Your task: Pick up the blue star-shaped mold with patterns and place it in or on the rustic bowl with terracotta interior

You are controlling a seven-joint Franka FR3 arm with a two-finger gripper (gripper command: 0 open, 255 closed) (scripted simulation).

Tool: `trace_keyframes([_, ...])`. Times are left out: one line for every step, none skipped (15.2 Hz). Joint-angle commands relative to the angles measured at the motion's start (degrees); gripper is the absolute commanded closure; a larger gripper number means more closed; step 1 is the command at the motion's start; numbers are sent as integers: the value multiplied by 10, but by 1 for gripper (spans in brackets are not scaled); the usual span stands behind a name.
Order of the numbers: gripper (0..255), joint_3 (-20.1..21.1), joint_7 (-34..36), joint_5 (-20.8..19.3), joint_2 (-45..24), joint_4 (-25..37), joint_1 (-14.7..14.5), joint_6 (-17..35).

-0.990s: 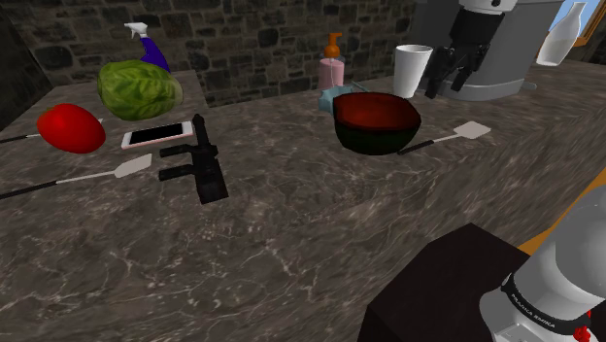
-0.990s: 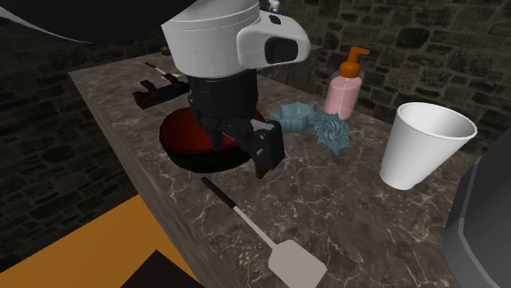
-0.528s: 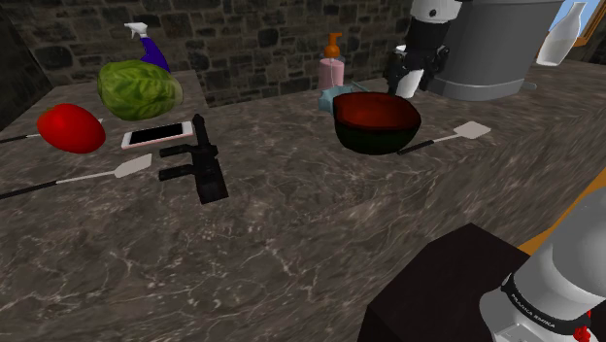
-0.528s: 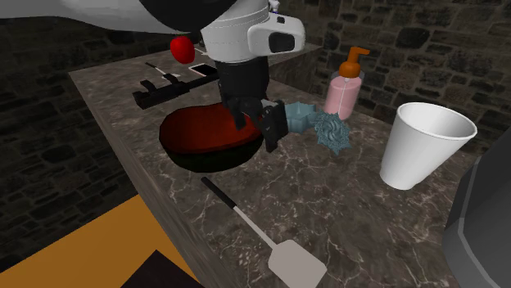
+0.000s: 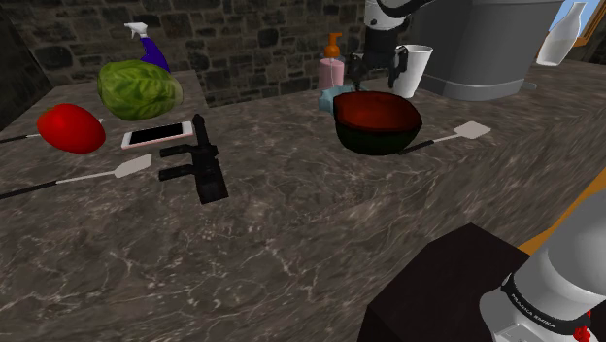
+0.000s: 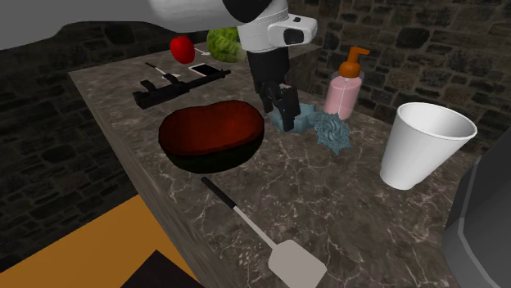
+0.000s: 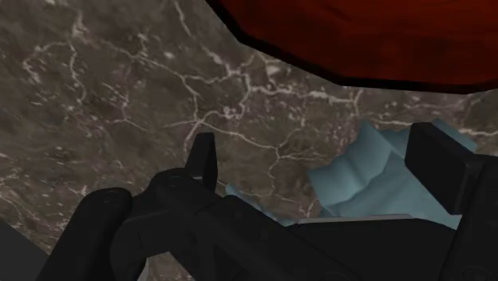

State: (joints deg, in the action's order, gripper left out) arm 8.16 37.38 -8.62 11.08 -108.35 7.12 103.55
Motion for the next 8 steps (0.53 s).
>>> trace_keyframes([0, 9, 49, -20, -51, 48, 5, -5])
trace_keyframes([0, 12, 71, -30, -77, 74, 6, -10])
trace_keyframes([0, 13, 92, -41, -102, 102, 6, -16])
trace_keyframes([0, 14, 112, -51, -129, 131, 6, -23])
trace_keyframes([0, 14, 132, -61, -155, 161, 5, -32])
trace_keyframes([0, 13, 139, -65, -166, 174, 4, -36])
trace_keyframes([0, 12, 140, -65, -166, 166, 4, -28])
trace_keyframes([0, 11, 140, -66, -166, 159, 5, -20])
